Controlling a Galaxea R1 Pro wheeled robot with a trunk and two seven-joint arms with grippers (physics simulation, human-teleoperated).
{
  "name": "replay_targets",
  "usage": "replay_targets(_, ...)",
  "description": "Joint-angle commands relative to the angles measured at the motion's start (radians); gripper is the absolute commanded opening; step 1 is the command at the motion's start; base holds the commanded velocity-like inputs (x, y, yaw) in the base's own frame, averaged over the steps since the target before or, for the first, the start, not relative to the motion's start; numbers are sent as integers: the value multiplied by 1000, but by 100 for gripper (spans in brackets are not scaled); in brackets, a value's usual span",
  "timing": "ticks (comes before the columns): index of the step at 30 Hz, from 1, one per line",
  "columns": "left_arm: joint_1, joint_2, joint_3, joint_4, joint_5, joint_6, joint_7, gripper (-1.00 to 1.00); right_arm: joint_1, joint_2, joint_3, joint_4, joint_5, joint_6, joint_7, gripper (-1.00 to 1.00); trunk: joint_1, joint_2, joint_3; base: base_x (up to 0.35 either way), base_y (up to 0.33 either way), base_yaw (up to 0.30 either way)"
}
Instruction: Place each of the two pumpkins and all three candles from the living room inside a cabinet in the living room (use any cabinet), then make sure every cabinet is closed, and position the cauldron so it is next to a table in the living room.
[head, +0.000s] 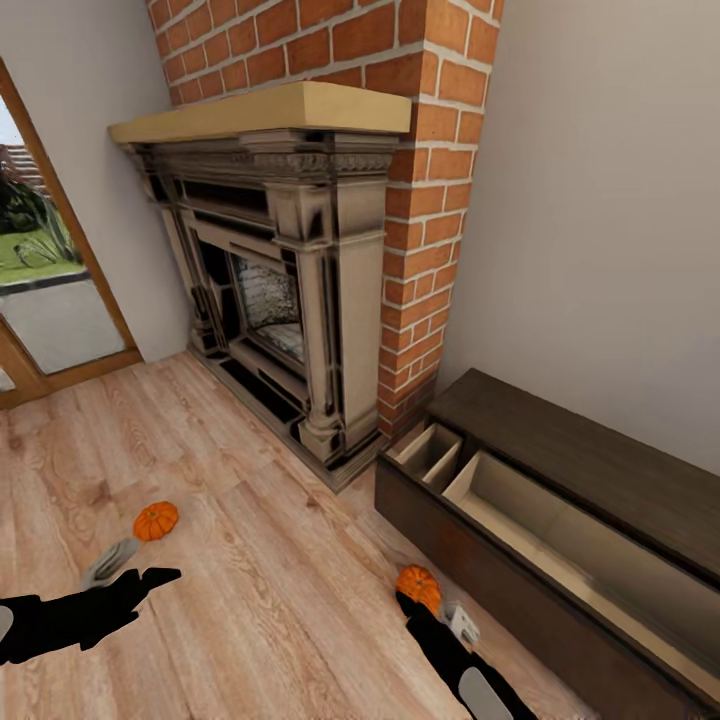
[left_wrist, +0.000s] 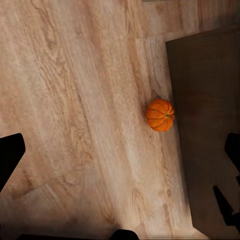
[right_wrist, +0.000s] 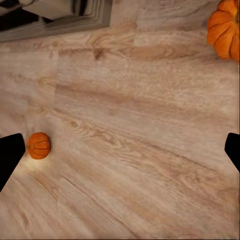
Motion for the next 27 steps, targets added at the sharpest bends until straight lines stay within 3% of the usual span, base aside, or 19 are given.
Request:
replay_targets(1,0,0,-1,0,1,0,0,100,3,0,-4,5,0,0,2,100,4,-7,-3,-81,58,0)
replay_targets(9,0,1,-5,0,3,0,0,100,9,0,-32,61,-2,-1,4,100,35,-63,-28,-16,11,0)
replay_targets(13,0,0,-5,0,4,0,0,100,9,0,-58,68,-2,-42,7,100,50,-91,-41,0,0,0)
replay_targets(27,0,-7,-8,3,1,-2,0,100,9,4,-61,95,1,-82,5,100,104,-189,-85,0,0,0)
